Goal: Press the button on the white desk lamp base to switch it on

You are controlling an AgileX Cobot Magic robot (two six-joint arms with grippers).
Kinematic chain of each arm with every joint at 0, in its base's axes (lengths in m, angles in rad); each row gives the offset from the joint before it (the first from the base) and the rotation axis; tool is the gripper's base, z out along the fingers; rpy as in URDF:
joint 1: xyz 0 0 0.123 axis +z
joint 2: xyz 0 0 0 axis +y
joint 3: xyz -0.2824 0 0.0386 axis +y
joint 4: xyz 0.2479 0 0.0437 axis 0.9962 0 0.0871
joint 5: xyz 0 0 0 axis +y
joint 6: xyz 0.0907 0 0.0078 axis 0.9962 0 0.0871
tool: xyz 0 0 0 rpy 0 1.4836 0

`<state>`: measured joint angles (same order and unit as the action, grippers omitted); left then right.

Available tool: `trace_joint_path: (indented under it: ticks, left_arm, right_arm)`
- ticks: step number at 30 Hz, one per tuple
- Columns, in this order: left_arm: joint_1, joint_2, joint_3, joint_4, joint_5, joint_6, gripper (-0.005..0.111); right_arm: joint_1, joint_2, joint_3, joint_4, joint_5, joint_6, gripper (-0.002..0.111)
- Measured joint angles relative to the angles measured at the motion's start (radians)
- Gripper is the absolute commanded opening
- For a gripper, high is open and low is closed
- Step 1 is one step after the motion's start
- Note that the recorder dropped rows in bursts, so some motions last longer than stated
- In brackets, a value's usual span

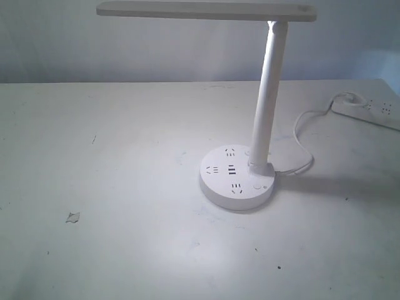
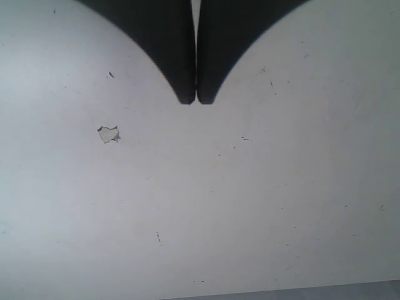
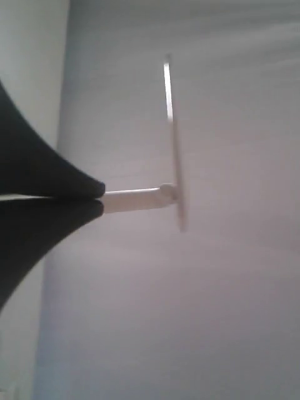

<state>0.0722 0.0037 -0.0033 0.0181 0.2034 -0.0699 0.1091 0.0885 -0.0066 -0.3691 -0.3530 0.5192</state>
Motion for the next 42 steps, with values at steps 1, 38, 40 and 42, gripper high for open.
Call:
trace_joint_path:
  ticks: [1, 38, 40, 42]
  left_arm:
    - [0.000, 0.000, 0.000, 0.000, 0.000, 0.000, 0.000]
    - [0.000, 0.000, 0.000, 0.002, 0.000, 0.000, 0.000]
    - [0.000, 0.000, 0.000, 0.002, 0.000, 0.000, 0.000]
    - [0.000, 0.000, 0.000, 0.002, 0.000, 0.000, 0.000]
  right_arm:
    - [0.000, -0.041, 0.000, 0.001, 0.003, 0.000, 0.000]
    - [-0.166, -0.083, 0.005, 0.153, 0.726, 0.345, 0.000]
    - [-0.243, -0.083, 0.005, 0.153, 0.726, 0.345, 0.000]
    - [-0.323, -0.083, 0.005, 0.153, 0.726, 0.345, 0.000]
